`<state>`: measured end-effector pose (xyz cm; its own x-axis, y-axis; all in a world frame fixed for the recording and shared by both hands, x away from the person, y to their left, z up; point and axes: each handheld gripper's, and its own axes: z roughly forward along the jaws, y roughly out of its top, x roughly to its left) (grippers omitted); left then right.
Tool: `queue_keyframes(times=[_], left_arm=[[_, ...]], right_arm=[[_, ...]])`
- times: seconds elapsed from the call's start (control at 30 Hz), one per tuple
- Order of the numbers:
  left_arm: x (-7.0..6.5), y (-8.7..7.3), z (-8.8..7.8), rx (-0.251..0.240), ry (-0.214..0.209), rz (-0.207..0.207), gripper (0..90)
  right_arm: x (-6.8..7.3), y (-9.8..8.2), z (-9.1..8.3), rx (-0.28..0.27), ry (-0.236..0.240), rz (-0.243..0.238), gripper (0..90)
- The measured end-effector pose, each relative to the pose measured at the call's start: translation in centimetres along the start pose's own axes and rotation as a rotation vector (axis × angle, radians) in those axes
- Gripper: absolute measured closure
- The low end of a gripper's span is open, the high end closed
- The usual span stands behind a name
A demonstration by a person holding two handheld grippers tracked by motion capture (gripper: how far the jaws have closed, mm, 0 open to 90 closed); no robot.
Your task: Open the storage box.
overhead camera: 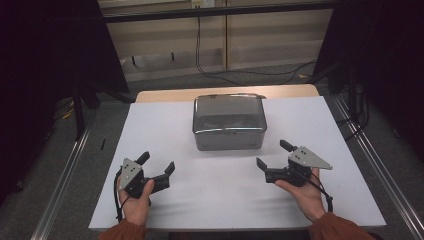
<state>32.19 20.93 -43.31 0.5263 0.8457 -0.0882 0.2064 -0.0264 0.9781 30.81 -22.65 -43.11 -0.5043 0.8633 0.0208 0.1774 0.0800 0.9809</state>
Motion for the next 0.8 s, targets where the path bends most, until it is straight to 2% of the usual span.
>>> queue_keyframes(times=[0.13,0.47,0.57,0.63,0.8], left_arm=[[0.1,0.0,0.0,0.001,-0.001,-0.013,3.2],[0.2,0.0,0.1,0.007,0.003,-0.011,3.2],[0.1,-0.1,0.1,0.009,0.001,-0.010,3.2],[0.1,-0.1,0.1,0.014,0.001,-0.003,3.2],[0.1,-0.1,0.2,0.011,-0.001,-0.007,3.2]], right_arm=[[0.4,0.5,1.0,-0.008,0.018,-0.018,0.4],[1.0,0.8,2.6,-0.004,0.047,-0.018,1.3],[1.2,1.0,3.1,-0.003,0.051,-0.038,1.5],[1.6,1.3,3.7,-0.009,0.075,-0.068,2.5],[1.9,1.9,4.5,-0.004,0.075,-0.098,2.6]])
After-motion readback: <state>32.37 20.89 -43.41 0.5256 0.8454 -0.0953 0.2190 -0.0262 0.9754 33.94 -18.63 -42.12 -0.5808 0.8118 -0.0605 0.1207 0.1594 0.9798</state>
